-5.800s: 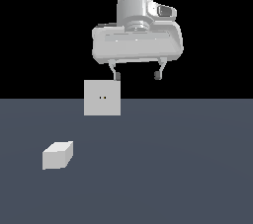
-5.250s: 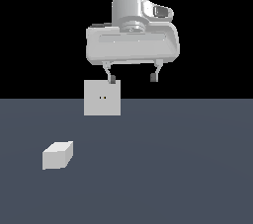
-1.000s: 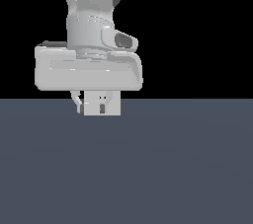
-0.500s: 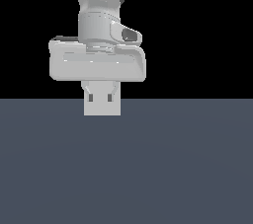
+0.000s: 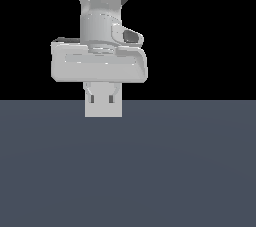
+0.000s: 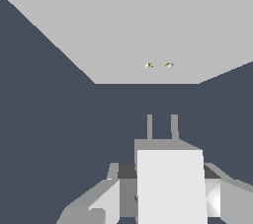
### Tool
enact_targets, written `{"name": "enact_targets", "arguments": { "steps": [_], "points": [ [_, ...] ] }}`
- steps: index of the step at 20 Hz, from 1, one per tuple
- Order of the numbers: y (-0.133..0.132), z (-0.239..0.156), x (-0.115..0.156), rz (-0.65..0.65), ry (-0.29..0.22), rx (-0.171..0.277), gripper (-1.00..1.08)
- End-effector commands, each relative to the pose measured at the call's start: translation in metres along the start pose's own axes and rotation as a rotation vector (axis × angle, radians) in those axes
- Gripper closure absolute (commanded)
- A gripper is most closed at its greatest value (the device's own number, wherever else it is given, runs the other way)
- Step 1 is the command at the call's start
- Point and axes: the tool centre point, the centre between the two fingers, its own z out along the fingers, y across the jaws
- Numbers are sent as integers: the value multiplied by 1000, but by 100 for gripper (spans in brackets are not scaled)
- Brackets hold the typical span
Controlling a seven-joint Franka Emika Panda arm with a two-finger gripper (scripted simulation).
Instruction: Plug the charger into the wall socket.
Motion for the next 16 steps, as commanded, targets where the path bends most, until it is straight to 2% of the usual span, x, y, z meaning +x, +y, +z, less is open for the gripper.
{"name": "enact_targets", "arguments": {
  "steps": [1,10,16],
  "points": [
    [0,0,5,0,0,0,108],
    [0,4,36,0,0,0,108],
    [0,6,45,0,0,0,108]
  ]
}}
